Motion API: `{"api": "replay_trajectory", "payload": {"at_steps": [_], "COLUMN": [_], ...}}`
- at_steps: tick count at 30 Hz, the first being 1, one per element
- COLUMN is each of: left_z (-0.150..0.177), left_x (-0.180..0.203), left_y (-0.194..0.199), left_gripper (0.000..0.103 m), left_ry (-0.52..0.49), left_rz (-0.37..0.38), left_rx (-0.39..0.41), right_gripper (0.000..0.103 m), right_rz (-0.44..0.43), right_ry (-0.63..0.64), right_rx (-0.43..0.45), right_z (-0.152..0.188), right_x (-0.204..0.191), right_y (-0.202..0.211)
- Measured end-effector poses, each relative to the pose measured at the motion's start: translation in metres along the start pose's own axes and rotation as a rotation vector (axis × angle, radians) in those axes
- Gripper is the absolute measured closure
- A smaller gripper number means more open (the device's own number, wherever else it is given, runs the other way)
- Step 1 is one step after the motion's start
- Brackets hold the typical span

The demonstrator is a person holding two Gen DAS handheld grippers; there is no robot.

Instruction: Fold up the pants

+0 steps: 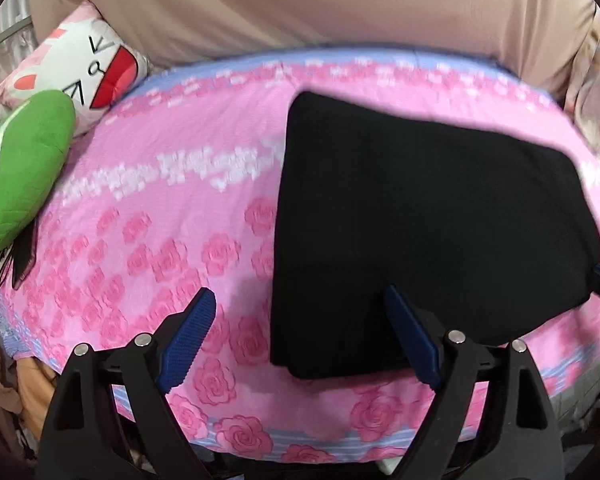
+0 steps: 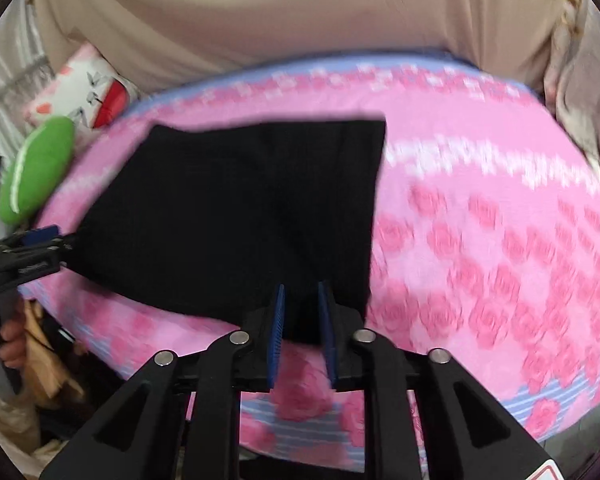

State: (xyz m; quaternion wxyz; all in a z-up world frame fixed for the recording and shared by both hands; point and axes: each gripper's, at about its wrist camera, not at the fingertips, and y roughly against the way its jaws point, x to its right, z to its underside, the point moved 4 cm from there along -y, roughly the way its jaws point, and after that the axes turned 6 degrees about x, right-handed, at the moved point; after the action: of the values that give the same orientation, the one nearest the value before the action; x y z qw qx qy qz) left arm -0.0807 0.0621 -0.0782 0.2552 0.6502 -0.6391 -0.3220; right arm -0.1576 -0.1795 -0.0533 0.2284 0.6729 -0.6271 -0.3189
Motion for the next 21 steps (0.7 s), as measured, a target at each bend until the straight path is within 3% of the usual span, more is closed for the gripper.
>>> {"api": "replay_trajectory", "payload": {"at_steps": [7,11,15,17,19,21], "left_z": [-0.004,0.003,0.001,-0.001,-0.001,0.0], "left_x": [-0.003,-0.002,-0.003,-0.003,-0.002,-0.001], "left_y": [0.017,-0.001,0.013,0.021,0.027,0.028], "left_gripper": [0.018,0.016,0.016,0.013,0.01,0.009], "left_ry": [0.015,0.019,0.03,0.026,0.024,0.024], "left_rz": [-0.003,-0.008,0.0,0.004,0.016,0.024], "left_rx": [0.04,-0.007,0.004,0.011,0.01,0.002], "right_gripper": [0.087,0.088,0.085,0.06,0.041,0.034], "right_rz": [-0.058,-0.031,-0.072,-0.07,-0.046,-0.047], "right_ry": [-0.053,-0.053,-0.099,-0.109,-0.108,-0.117], "right_rx": [0.055,-0.016,0.016,0.032,0.054,0.053], "right_z": [-0.006,0.007,0.0,-0.006,-0.01,-0.012], "right_x": [-0.003,0.008,0.009,0.011,0.014,0.015], "right_y": [0.028,0.0,0.018,0.03,0.036,0.035]}}
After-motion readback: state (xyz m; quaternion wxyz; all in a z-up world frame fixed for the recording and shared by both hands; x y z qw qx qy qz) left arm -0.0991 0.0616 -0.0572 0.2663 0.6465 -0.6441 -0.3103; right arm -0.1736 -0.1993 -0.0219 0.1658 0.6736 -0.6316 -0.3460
